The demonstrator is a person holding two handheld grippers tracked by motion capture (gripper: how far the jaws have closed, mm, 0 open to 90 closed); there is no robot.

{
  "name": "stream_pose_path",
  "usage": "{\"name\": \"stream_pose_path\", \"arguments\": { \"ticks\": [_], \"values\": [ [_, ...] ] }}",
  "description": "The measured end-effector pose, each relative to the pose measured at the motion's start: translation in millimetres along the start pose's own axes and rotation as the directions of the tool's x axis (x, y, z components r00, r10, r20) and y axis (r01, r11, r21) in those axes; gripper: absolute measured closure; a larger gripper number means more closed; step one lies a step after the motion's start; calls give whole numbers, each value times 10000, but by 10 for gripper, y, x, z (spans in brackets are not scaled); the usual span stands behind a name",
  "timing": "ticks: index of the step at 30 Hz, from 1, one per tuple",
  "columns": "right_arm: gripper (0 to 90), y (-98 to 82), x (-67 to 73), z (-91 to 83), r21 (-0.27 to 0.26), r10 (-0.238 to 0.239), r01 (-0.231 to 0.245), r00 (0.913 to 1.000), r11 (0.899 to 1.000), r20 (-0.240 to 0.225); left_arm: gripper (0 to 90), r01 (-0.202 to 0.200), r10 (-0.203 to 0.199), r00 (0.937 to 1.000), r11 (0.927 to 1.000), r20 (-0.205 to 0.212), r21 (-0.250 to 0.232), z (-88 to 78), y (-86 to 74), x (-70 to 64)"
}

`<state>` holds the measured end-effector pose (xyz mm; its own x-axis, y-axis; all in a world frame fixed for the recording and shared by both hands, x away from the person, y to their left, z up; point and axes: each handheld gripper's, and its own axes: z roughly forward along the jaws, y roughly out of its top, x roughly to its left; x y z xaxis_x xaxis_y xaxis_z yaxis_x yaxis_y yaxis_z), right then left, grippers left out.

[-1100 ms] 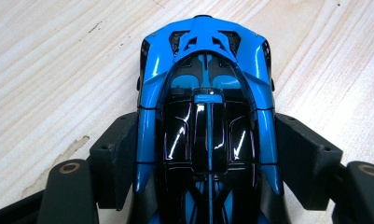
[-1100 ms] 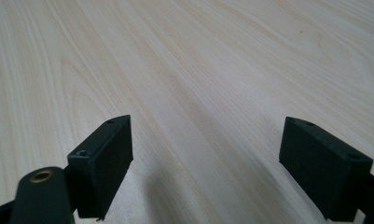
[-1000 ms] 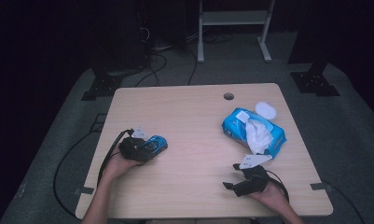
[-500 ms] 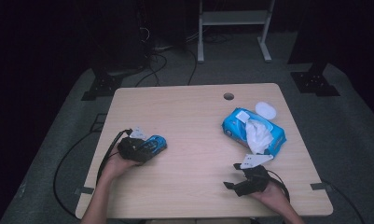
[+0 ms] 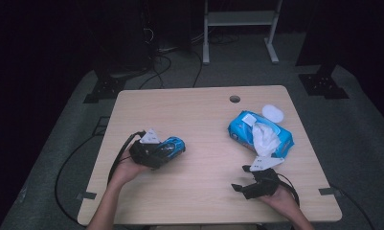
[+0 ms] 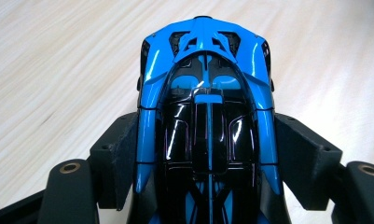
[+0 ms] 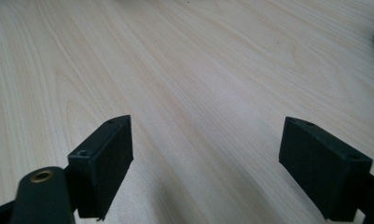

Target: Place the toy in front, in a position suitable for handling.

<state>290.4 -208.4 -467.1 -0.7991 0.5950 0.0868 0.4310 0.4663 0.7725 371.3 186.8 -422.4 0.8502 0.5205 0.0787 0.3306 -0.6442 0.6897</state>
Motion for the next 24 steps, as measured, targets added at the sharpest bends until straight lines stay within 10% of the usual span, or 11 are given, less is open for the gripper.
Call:
{"name": "stream_pose_path", "arguments": {
  "ticks": [11,24],
  "values": [
    [166,9,-23,-76,-186,-26,29,9999,9998,168,282,-1337,1266,9763,9906,1753,290,488,302,-610],
    [166,84,-52,-221,-654,-200,251,9967,9975,782,282,-1804,1578,9625,9798,2207,861,691,300,-762]
  ]
}}
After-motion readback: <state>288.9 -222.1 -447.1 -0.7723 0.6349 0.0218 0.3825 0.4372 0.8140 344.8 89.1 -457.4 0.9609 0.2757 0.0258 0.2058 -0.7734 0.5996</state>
